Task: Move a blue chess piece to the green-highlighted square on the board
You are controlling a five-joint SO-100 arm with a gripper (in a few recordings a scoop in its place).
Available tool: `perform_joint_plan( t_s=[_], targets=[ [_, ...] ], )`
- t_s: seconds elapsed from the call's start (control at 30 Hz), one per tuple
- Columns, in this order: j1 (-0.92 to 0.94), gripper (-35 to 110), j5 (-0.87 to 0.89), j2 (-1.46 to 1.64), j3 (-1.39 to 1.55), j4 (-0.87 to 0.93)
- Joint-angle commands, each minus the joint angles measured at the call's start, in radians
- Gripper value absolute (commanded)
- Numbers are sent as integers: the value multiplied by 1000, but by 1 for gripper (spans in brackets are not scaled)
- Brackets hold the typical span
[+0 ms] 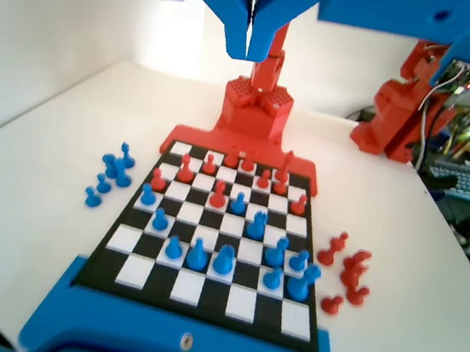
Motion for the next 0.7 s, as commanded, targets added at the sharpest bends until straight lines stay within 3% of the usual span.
perform_joint_plan(
  t_s=[0.0, 0.67],
  targets=[
    [-6, 1, -8, 55, 11, -12],
    [26, 2, -6, 146, 17, -35]
  ],
)
